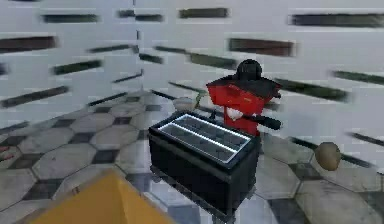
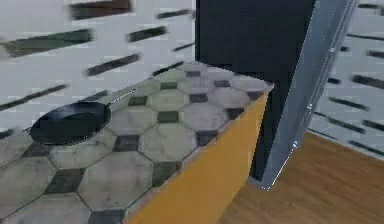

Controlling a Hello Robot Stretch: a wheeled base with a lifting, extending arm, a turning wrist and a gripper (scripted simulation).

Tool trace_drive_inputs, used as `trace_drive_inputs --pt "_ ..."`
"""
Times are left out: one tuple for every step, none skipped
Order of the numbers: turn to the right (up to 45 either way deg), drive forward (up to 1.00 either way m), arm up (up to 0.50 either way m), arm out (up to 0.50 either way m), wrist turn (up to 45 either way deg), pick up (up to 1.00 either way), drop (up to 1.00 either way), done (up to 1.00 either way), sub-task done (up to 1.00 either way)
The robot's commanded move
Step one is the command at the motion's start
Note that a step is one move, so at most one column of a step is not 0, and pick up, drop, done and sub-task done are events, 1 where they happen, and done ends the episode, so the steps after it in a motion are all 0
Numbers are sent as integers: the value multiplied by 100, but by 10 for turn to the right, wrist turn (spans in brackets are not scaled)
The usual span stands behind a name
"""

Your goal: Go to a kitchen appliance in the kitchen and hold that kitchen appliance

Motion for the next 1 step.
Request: trace_drive_inputs --pt "-450 0 0 0 0 0 0 0 0"
